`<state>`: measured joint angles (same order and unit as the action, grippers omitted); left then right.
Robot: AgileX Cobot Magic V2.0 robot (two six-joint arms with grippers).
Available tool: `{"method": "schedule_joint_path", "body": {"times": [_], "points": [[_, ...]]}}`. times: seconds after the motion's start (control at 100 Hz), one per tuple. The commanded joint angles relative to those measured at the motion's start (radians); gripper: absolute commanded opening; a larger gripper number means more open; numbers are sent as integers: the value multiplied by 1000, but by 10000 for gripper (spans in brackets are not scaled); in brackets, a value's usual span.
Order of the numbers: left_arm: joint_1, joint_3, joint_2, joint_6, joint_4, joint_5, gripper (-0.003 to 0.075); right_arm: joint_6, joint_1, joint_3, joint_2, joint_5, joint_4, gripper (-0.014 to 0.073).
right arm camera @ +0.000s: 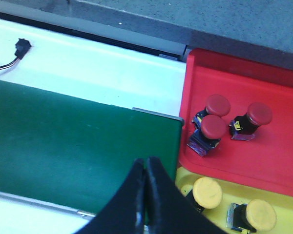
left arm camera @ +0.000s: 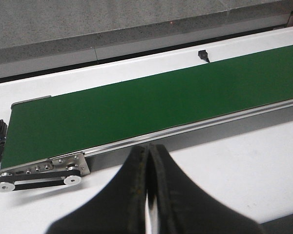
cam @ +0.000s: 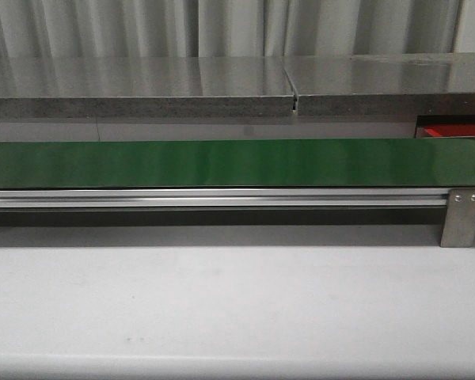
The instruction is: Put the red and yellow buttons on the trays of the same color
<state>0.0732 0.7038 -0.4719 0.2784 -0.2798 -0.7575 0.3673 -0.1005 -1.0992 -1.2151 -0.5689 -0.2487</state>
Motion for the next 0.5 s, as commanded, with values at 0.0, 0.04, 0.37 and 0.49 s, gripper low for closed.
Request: {"method": "schedule_joint_path", "body": {"times": [0.0, 0.04, 0.37, 0.49], "points": [[1, 28, -3, -12, -20, 69, -20, 14, 20, 10, 81, 45, 7, -90], [1, 28, -3, -12, -20, 69, -20, 14, 28, 30, 112, 51, 7, -90], [1, 28, -3, -12, -33, 69, -20, 14, 41, 250, 383, 108, 6, -90], [1, 28, -3, -12, -33, 69, -20, 14, 41, 325, 484, 110, 6, -90]]}}
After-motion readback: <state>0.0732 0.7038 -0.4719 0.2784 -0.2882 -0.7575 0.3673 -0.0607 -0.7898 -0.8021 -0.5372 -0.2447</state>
